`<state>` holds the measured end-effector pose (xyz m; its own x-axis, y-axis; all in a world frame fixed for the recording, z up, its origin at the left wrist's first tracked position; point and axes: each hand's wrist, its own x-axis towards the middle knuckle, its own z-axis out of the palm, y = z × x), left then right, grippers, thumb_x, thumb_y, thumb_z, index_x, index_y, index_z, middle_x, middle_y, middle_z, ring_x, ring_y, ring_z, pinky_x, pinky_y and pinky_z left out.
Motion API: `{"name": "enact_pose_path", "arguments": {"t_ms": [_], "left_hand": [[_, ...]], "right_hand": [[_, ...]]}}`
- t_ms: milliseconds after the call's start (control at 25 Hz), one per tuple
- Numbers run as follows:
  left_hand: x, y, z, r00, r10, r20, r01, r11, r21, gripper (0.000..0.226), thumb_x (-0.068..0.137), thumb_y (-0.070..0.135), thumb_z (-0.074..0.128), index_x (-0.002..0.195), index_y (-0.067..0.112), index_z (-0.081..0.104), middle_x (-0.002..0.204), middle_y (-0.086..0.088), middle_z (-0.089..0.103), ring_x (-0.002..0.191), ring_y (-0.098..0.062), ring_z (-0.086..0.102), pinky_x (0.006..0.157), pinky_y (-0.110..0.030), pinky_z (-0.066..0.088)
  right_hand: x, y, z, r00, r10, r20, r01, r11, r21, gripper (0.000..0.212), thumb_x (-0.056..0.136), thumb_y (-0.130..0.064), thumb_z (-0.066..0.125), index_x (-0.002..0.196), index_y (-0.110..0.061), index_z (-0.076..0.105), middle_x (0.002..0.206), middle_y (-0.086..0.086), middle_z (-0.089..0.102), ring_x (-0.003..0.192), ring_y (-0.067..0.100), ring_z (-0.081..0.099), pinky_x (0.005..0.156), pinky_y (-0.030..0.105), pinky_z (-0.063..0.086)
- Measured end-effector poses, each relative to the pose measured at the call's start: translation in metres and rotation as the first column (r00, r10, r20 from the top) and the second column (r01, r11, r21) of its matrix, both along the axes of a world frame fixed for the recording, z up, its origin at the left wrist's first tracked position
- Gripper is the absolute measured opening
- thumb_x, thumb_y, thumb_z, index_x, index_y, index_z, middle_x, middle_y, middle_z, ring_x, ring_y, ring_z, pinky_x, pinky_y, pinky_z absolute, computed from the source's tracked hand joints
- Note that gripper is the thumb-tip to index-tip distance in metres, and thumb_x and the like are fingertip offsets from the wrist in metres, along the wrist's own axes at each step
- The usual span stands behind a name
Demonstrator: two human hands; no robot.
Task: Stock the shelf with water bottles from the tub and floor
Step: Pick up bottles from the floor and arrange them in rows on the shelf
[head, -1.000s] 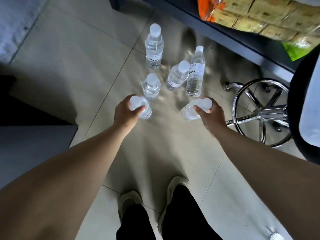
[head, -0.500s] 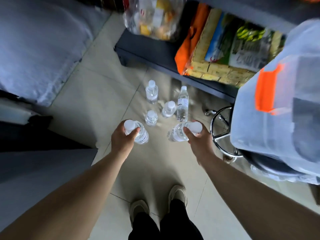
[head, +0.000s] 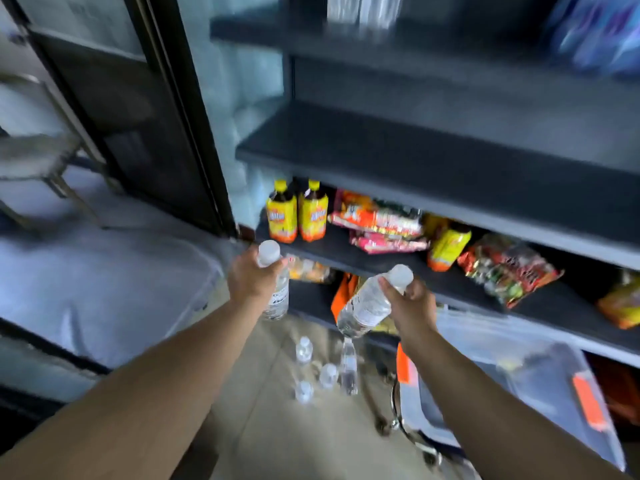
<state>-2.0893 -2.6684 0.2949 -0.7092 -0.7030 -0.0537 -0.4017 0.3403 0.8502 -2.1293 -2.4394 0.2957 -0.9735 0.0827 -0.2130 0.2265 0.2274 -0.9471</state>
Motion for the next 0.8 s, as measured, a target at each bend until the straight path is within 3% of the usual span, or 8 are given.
{"name": "enact_pose_path", "arguments": {"t_ms": [160, 360, 520, 680, 800], "left_hand": [[-0.048, -0.024, 0.147, 0.991, -0.024, -0.134, 0.019, 0.999, -0.037, 0.035, 0.076, 0.034, 0.074, 0.099, 0.009, 0.068, 0.098, -0.011, 0.070, 0.096, -0.028, 0.064, 0.077, -0.032, 0.045], [-0.110, -0.037, 0.302, 0.961, -0.108, -0.254, 0.091, 0.993, -0.076, 0.037, 0.077, 0.028, 0.075, 0.107, 0.009, 0.066, 0.095, -0.006, 0.065, 0.097, -0.026, 0.061, 0.082, -0.032, 0.046], [-0.164, -0.054, 0.380, 0.942, -0.206, -0.264, 0.226, 0.973, 0.048, 0.042, 0.073, 0.019, 0.080, 0.109, 0.004, 0.063, 0.099, -0.008, 0.065, 0.089, -0.022, 0.062, 0.080, -0.031, 0.050], [-0.219, -0.066, 0.431, 0.930, -0.299, -0.214, 0.290, 0.954, -0.073, 0.041, 0.075, 0.022, 0.078, 0.111, 0.011, 0.063, 0.102, -0.005, 0.065, 0.091, -0.019, 0.060, 0.080, -0.027, 0.045], [-0.259, -0.078, 0.438, 0.917, -0.329, -0.223, 0.320, 0.944, -0.079, 0.046, 0.075, 0.020, 0.077, 0.117, 0.008, 0.061, 0.110, -0.006, 0.065, 0.097, -0.018, 0.059, 0.089, -0.028, 0.044]], "right_hand": [[-0.057, -0.012, 0.149, 0.989, 0.009, -0.148, -0.022, 0.996, -0.085, 0.022, 0.079, -0.020, 0.072, 0.099, -0.018, 0.062, 0.091, -0.001, 0.064, 0.089, 0.022, 0.062, 0.082, 0.043, 0.052], [-0.122, -0.023, 0.296, 0.943, -0.014, -0.332, -0.061, 0.974, -0.216, 0.017, 0.081, -0.012, 0.068, 0.095, -0.017, 0.061, 0.086, -0.001, 0.062, 0.083, 0.019, 0.058, 0.074, 0.033, 0.047], [-0.177, -0.032, 0.359, 0.917, 0.011, -0.398, -0.101, 0.973, -0.206, 0.018, 0.084, -0.014, 0.066, 0.101, -0.016, 0.060, 0.086, -0.003, 0.061, 0.083, 0.018, 0.060, 0.077, 0.036, 0.052], [-0.242, -0.047, 0.390, 0.892, 0.096, -0.441, -0.198, 0.961, -0.193, 0.019, 0.087, -0.008, 0.063, 0.105, -0.011, 0.060, 0.080, -0.004, 0.061, 0.073, 0.013, 0.058, 0.067, 0.027, 0.045], [-0.281, -0.064, 0.394, 0.878, 0.184, -0.442, -0.266, 0.955, -0.132, 0.016, 0.089, -0.006, 0.060, 0.105, -0.011, 0.059, 0.083, -0.001, 0.062, 0.080, 0.017, 0.060, 0.073, 0.030, 0.046]]}}
